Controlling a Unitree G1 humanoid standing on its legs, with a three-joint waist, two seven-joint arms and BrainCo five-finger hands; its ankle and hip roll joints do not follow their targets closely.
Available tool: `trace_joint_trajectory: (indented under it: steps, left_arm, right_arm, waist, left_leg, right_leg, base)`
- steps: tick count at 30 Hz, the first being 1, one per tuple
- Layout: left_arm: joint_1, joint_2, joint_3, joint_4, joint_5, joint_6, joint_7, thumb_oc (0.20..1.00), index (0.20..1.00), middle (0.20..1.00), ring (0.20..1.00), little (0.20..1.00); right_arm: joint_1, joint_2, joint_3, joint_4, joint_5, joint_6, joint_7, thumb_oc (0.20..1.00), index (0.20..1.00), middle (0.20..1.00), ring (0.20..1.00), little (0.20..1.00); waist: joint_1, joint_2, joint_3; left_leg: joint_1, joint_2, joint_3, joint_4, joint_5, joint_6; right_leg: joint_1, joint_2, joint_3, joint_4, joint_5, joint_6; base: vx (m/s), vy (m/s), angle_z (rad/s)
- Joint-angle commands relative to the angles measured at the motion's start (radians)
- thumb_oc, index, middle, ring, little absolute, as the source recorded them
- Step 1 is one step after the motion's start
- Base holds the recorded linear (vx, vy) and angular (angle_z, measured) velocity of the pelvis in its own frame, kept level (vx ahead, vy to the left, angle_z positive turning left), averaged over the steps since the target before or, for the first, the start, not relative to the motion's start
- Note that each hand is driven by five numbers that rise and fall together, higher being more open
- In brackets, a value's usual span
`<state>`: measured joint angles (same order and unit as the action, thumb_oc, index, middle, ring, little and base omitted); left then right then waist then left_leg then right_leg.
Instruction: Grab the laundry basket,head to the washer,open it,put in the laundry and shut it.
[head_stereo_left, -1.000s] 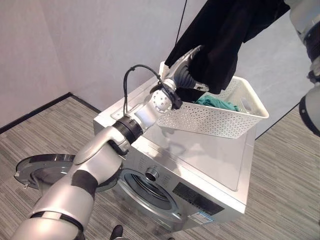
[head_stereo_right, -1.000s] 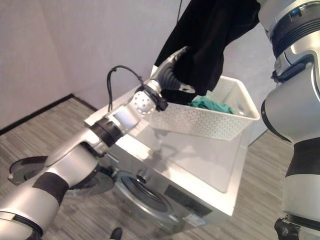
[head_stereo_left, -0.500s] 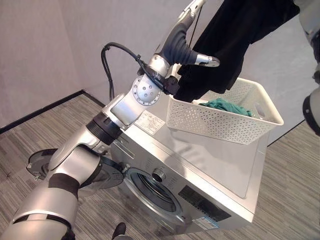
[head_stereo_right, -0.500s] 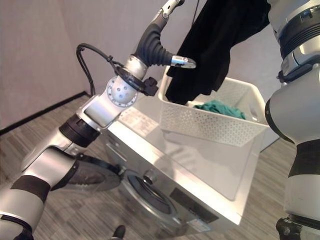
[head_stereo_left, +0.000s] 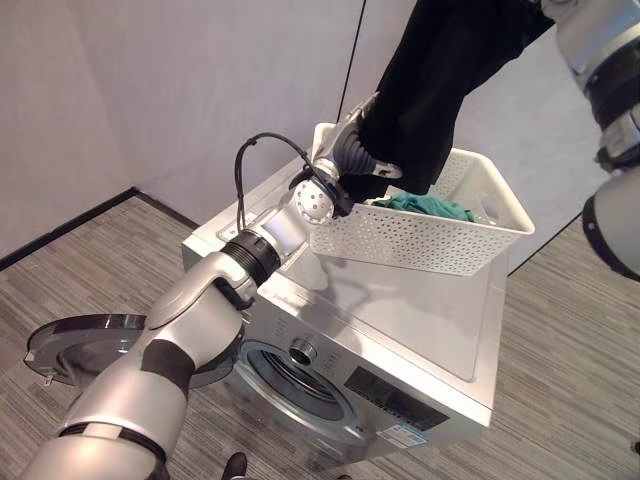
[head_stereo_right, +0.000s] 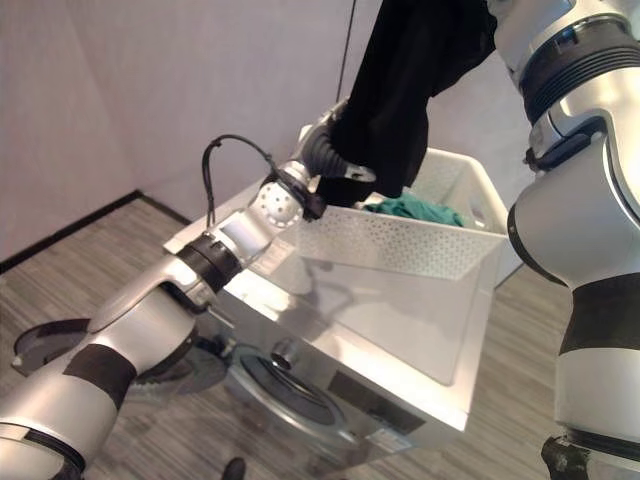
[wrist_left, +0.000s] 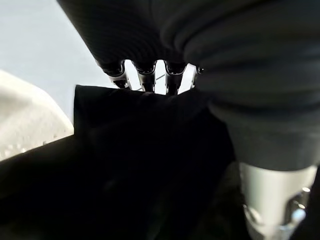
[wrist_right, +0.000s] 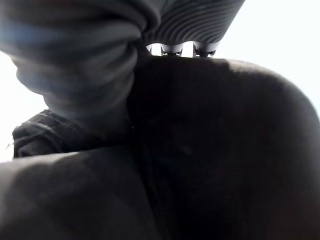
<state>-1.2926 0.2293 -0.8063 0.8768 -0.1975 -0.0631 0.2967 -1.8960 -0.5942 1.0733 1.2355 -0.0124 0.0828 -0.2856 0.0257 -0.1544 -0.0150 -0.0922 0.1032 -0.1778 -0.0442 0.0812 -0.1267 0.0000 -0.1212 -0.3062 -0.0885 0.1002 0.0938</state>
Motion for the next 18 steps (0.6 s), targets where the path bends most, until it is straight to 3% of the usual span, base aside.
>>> trace_joint_trajectory:
  steps: [1,10,14,18]
  left_arm:
    - [-0.200,0.018,0.024,0.068,-0.012,-0.025,0.031,1.000,1.000,1.000,1.000,1.000]
    - [-0.224,0.038,0.031,0.075,0.019,-0.018,0.051,1.000,1.000,1.000,1.000,1.000]
    - [-0.237,-0.001,0.020,0.108,-0.006,-0.021,0.042,1.000,1.000,1.000,1.000,1.000]
    - [-0.224,-0.070,0.009,0.118,-0.155,-0.065,0.025,1.000,1.000,1.000,1.000,1.000]
  right_arm:
    - [-0.172,-0.034,0.055,0.077,0.040,-0.015,-0.012,0.200,0.200,0.200,0.200,0.200]
    - [-0.156,-0.002,0.041,0.041,0.062,-0.025,-0.003,0.200,0.200,0.200,0.200,0.200]
    - [-0.148,0.030,0.024,0.027,0.091,-0.033,-0.006,0.200,0.200,0.200,0.200,0.200]
    - [-0.140,0.093,-0.016,-0.034,0.132,-0.053,-0.024,0.200,0.200,0.200,0.200,0.200]
  waist:
    - [0.025,0.001,0.010]
    - [0.015,0.002,0.007]
    - [0.005,0.004,0.004]
    - [-0.028,0.013,-0.005]
  left_leg:
    - [0.082,0.016,0.058,-0.005,-0.156,0.032]
    - [0.101,0.022,0.092,-0.011,-0.161,0.034]
    - [0.109,0.024,0.101,-0.016,-0.161,0.034]
    - [0.119,0.025,0.116,-0.024,-0.157,0.033]
  right_leg:
    - [0.074,-0.030,0.003,0.001,-0.137,0.043]
    - [0.069,-0.027,0.025,0.001,-0.134,0.045]
    - [0.069,-0.025,0.032,0.001,-0.133,0.046]
    - [0.065,-0.023,0.049,0.001,-0.133,0.043]
  base:
    - [0.01,-0.005,-0.15]
    - [0.01,-0.002,-0.14]
    - [0.01,-0.004,-0.09]
    - [0.03,-0.004,-0.13]
